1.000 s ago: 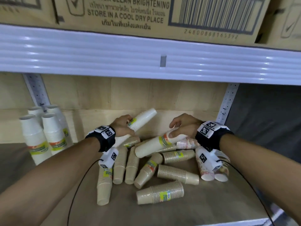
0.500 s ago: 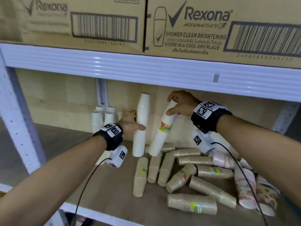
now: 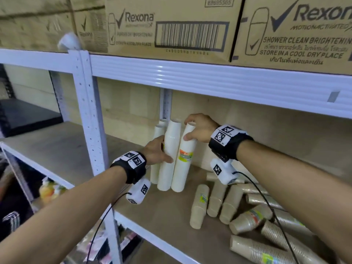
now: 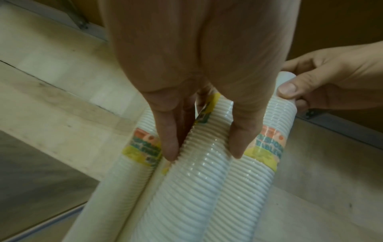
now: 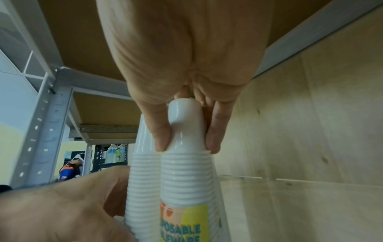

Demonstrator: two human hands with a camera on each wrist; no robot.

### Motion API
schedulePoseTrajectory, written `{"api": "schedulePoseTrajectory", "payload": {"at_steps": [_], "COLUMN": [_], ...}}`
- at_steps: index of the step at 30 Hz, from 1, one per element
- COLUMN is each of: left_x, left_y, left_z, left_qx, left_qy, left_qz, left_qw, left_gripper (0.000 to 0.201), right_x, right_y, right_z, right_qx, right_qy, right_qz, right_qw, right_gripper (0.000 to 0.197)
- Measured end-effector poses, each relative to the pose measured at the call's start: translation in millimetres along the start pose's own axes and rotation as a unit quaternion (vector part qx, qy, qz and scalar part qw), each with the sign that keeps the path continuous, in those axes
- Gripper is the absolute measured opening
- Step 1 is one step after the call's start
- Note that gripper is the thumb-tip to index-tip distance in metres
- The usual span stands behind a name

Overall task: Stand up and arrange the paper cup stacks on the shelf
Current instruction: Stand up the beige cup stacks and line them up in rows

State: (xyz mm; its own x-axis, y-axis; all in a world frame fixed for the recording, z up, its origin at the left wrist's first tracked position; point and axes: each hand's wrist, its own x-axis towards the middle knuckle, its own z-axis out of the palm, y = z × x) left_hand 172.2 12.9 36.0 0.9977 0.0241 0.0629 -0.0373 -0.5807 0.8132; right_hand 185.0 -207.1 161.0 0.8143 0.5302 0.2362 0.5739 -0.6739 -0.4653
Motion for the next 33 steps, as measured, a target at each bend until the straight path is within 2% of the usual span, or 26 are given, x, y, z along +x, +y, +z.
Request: {"api": "schedulePoseTrajectory", "payload": {"at_steps": [2, 6, 14, 18, 21, 28, 33], "left_x": [-17.5, -45.3, -49.8, -47.8, -44.9, -36.5, -35.3], "left_y": [4.3, 7.1, -20.7, -21.3, -14.4, 19.3, 42.9], "left_z": [-2.8, -1.8, 1.5, 2.8, -1.2, -29.2, -43.3], "left_qx": [0.019, 0.031, 0.029, 0.023, 0.002, 0.003, 0.056], "left_qy": [0.019, 0.039, 0.071, 0.071, 0.076, 0.146, 0.142], "left_qz": [-0.012, -0.040, -0.049, -0.043, -0.039, 0.039, 0.087], "left_qw": [1.000, 0.998, 0.996, 0.996, 0.996, 0.989, 0.984], "left_gripper": [0.093, 0.074, 0.072, 0.072, 0.063, 0.054, 0.043], "right_x": [2.1, 4.1, 12.3, 14.7, 18.3, 21.3, 21.8], "right_y": [-5.6, -13.9, -18.9, -18.4, -20.0, -20.9, -24.9], "right_z": [13.2, 38.0, 60.2, 61.8, 58.2, 57.5, 59.0], "right_qx": [0.000, 0.011, -0.009, -0.004, -0.017, -0.041, -0.053], "right_qy": [-0.010, -0.029, -0.038, -0.027, -0.011, -0.004, 0.000], "right_qz": [-0.002, -0.001, 0.004, 0.004, -0.002, -0.001, 0.003], "right_qw": [1.000, 1.000, 0.999, 1.000, 1.000, 0.999, 0.999], "right_gripper": [0.051, 0.059, 0.059, 0.054, 0.048, 0.040, 0.041]}}
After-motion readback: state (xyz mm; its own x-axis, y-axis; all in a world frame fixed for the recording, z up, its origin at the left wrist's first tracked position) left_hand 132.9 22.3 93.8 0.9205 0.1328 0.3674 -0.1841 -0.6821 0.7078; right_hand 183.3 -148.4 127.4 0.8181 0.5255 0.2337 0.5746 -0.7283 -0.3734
